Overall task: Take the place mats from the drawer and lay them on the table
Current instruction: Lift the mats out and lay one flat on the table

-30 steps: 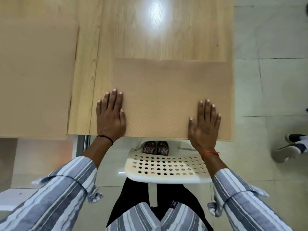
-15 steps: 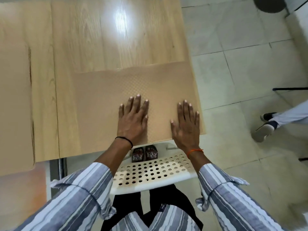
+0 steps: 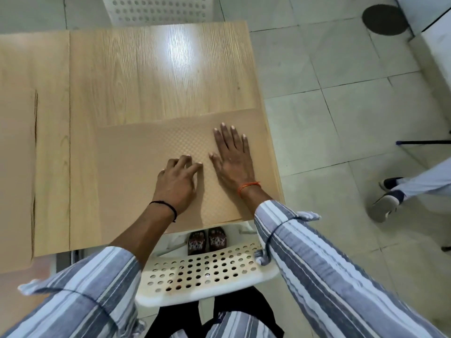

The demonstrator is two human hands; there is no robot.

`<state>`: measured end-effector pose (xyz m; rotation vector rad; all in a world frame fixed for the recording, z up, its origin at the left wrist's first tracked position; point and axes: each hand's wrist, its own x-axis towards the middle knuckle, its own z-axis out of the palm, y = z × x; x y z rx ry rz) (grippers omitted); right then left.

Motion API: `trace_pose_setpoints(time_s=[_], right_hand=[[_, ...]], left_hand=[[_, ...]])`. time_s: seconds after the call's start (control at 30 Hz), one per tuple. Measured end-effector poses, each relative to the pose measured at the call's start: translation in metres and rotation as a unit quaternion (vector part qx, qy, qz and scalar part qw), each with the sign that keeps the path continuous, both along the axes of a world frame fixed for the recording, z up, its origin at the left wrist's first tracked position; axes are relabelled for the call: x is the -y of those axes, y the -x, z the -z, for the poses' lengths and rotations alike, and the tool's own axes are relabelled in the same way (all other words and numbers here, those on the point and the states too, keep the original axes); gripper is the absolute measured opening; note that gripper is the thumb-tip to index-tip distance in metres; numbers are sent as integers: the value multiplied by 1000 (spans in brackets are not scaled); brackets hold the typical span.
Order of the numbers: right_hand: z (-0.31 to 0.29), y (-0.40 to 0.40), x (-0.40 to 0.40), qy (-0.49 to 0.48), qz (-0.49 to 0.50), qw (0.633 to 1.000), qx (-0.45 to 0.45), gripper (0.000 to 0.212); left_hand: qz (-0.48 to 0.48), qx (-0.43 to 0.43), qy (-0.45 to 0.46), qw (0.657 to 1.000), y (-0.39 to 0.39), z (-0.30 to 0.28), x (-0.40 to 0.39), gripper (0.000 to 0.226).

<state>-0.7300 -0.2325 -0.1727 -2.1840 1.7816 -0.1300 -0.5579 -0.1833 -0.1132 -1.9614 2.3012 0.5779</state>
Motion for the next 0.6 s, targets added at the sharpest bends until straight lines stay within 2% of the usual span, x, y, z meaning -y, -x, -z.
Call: trace_pose_setpoints(time_s=[0.07,0.3,0.4,0.5,0.6], right_hand=[[4,19,5,9,7,1000,-7,69],[6,83,1,14,135,990,-43,74],[-1,73,-13,22,150,988,-40,73],[-11,44,-37,33,112,993,13,69],[-23,8,-57,39,93,993,62,59]], left_hand=[[-14,-11,-16,1000,1,-3,4,46],[-28,-26,-33,999,4,-9,4,46],[-28,-30,-30,999,3,-8,5,46],[-16,-30,-45,998,0,-9,8,47],[-44,-103,-63,992,-7,-13,7,43]])
